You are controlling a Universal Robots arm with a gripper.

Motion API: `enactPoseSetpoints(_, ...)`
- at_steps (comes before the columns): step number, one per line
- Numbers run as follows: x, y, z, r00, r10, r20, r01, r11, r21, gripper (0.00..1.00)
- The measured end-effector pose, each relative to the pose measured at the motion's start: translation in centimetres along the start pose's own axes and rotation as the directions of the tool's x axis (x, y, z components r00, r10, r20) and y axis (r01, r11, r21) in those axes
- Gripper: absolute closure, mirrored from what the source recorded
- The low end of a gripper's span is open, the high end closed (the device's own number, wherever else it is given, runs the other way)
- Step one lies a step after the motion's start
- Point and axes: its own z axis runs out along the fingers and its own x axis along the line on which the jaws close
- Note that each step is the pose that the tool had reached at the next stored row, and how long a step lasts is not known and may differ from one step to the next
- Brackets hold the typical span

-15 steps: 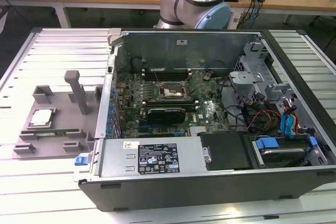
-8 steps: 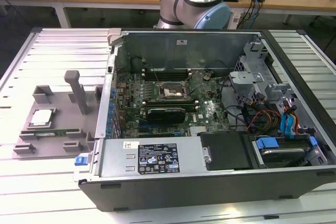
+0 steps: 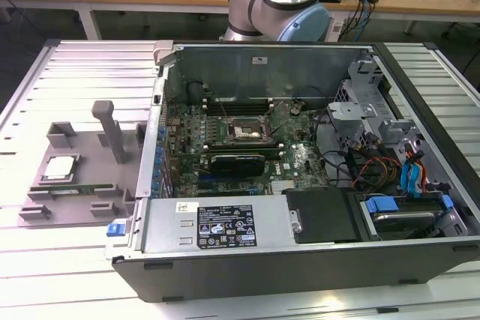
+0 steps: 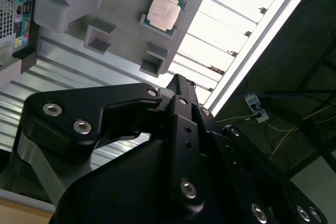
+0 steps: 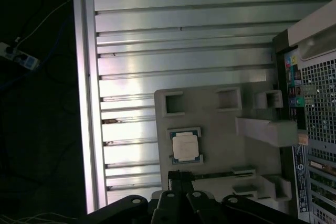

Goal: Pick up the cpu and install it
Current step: 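Pick up the cpu and move it towards the insertion slot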

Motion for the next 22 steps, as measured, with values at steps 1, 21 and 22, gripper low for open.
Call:
enactPoseSetpoints(1,0.01,0.00,0.01,1.0000,0.000,0.0001,0.000,1.0000,-0.0001,0.89)
enactPoseSetpoints(21,0.11,-0.01,0.12,1.0000,-0.002,0.0049,0.002,0.9978,0.0659,0.46)
enactPoseSetpoints(22,0.11,0.00,0.13,1.0000,-0.002,0.0049,0.002,0.9978,0.0660,0.46)
